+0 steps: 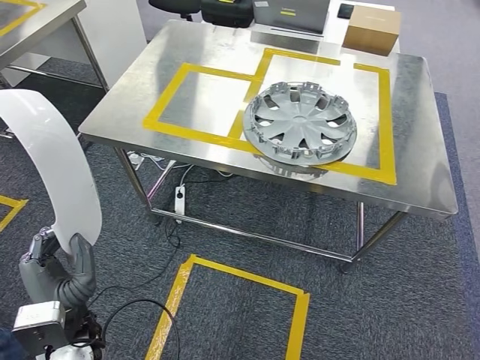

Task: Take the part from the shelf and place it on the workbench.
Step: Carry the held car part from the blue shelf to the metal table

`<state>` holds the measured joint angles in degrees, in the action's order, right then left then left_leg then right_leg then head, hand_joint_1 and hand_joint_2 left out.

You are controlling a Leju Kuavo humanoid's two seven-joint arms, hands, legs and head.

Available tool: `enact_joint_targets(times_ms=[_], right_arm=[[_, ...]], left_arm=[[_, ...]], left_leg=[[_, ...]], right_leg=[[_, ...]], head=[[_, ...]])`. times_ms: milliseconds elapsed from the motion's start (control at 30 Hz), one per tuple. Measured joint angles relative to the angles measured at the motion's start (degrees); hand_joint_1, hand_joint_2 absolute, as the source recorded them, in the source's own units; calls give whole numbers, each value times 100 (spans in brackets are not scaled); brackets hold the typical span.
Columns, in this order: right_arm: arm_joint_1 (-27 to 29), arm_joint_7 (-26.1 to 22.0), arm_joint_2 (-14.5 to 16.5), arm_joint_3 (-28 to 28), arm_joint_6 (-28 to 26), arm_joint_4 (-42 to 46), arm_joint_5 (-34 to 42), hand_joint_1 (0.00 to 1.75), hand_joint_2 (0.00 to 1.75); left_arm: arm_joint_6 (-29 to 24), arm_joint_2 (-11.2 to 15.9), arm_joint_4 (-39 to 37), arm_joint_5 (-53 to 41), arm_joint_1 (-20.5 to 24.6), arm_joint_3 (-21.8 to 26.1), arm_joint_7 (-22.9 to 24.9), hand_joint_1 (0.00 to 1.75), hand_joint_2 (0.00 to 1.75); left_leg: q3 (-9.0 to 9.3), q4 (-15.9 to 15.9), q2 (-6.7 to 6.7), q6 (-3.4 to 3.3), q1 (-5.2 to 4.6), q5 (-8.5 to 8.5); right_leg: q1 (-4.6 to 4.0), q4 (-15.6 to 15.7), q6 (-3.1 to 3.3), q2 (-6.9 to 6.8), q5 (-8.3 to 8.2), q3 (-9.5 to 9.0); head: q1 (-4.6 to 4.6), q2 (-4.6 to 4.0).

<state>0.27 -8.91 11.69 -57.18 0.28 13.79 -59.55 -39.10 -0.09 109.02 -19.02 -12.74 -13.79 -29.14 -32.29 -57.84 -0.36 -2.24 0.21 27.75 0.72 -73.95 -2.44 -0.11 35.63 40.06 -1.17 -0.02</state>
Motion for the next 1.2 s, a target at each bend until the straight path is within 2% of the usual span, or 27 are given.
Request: enact_joint_targets(times_ms=[33,100,133,167,200,300,367,433,467,500,533,600,633,667,767,833,867,933,967,1000,1033,1100,1133,1200], right_arm=[[2,1,0,-2,0,0,-4,0,0],[0,1,-2,-6,0,0,-11,0,0],[-5,1,-3,-11,0,0,-13,0,0],[-8,1,-5,-20,0,0,-14,0,0],[-9,2,-7,-29,0,0,-17,0,0],[1,7,1,-54,-1,0,-31,0,0],[-3,7,9,-69,-2,0,-38,0,0],[-9,7,9,-88,-2,0,-50,0,0],[-8,7,9,-96,-2,0,-58,0,0],[-6,8,9,-101,-2,0,-67,0,0],[-2,10,9,-105,-2,0,-75,0,0],[3,14,13,-114,-2,0,-87,0,0],[1,15,14,-119,-3,0,-92,0,0],[-2,15,15,-123,-5,0,-98,0,0],[-4,16,17,-134,-11,0,-125,0,0],[-3,15,19,-137,-11,0,-135,0,0],[-8,15,20,-137,-11,0,-140,0,0],[-9,15,20,-139,-13,0,-155,0,0],[-2,15,20,-140,-13,0,-164,0,0],[9,15,20,-141,-13,0,-172,0,0],[18,15,20,-142,-13,0,-179,0,0],[27,14,19,-144,-12,0,-192,0,0],[27,14,19,-146,-11,0,-201,0,0],[29,14,17,-150,-10,0,-215,0,0]], left_arm=[[0,0,0,1,-1,-2,0,175,175],[1,0,0,4,-2,-5,0,175,175],[1,1,1,6,-2,-8,0,175,175],[1,1,1,9,-3,-13,0,175,175],[2,2,2,12,-4,-21,0,175,175],[1,4,8,18,-5,-52,0,175,175],[-1,12,13,20,-4,-66,0,175,175],[1,24,13,32,-12,-77,0,175,175],[1,30,13,43,-19,-82,1,175,175],[2,34,13,52,-24,-85,2,175,175],[1,38,13,58,-26,-88,3,175,175],[0,43,13,61,-27,-92,5,175,175],[0,44,14,62,-28,-95,8,175,175],[0,45,18,66,-31,-97,13,175,175],[1,50,32,72,-53,-99,24,175,175],[1,50,38,70,-62,-99,24,175,175],[1,49,40,70,-63,-100,25,175,175],[0,46,44,71,-68,-103,29,175,175],[0,46,44,72,-73,-103,33,175,175],[0,46,44,73,-80,-103,37,175,175],[0,46,44,73,-87,-103,41,175,175],[0,45,43,73,-96,-103,48,175,175],[1,45,43,73,-95,-103,51,175,175],[1,46,43,76,-98,-103,60,175,175]], left_leg=[[25,-1,-8,-2,-7,16],[82,-3,-20,16,-22,60],[96,-12,-22,37,-32,83],[99,-17,-23,63,-39,98],[97,-18,-23,89,-42,106],[99,-69,-18,183,-31,163],[-75,-492,-11,253,-12,400],[-454,-1247,-8,304,17,713],[-615,-1530,-8,322,31,781],[-690,-1621,-7,333,43,732],[-659,-1492,-7,338,54,576],[-362,-780,5,327,70,129],[-206,-427,11,313,65,1],[-108,-199,15,291,57,-51],[-56,-51,-4,159,36,26],[17,-15,-11,65,44,54],[55,-5,-11,33,46,64],[85,-7,-7,-7,31,101],[100,-9,-9,-18,22,123],[127,-11,-13,-20,16,149],[170,-13,-20,-13,13,182],[286,-11,-29,17,14,268],[338,-9,-28,39,15,308],[387,-1,-24,105,18,370]], right_leg=[[-2,188,17,1,-191,-46],[-15,954,76,5,-626,-365],[-23,1291,105,8,-744,-527],[-33,1498,126,14,-788,-632],[-43,1572,143,19,-765,-676],[-24,1636,204,18,-766,-737],[4,1677,259,0,-760,-797],[5,1681,292,-11,-729,-832],[5,1680,297,-12,-713,-848],[6,1679,294,-11,-694,-868],[8,1679,287,-8,-673,-897],[11,1679,251,-3,-621,-953],[2,1672,220,1,-591,-977],[-5,1669,185,1,-569,-973],[-10,1604,66,-9,-593,-983],[1,1412,16,-7,-511,-914],[4,1186,6,-4,-386,-789],[4,503,-18,3,-67,-393],[4,202,-24,3,37,-192],[4,59,-27,2,38,-64],[3,128,-20,2,-89,-42],[0,771,19,4,-569,-269],[-12,1098,38,4,-714,-391],[-43,1464,98,3,-757,-551]], head=[[1,0],[0,0],[-2,0],[-6,0],[-8,0],[-20,0],[-46,0],[-57,0],[-58,0],[-57,0],[-58,0],[-57,0],[-57,0],[-53,0],[-32,0],[-3,0],[11,0],[35,0],[39,0],[40,0],[40,0],[40,0],[33,0],[19,0]])
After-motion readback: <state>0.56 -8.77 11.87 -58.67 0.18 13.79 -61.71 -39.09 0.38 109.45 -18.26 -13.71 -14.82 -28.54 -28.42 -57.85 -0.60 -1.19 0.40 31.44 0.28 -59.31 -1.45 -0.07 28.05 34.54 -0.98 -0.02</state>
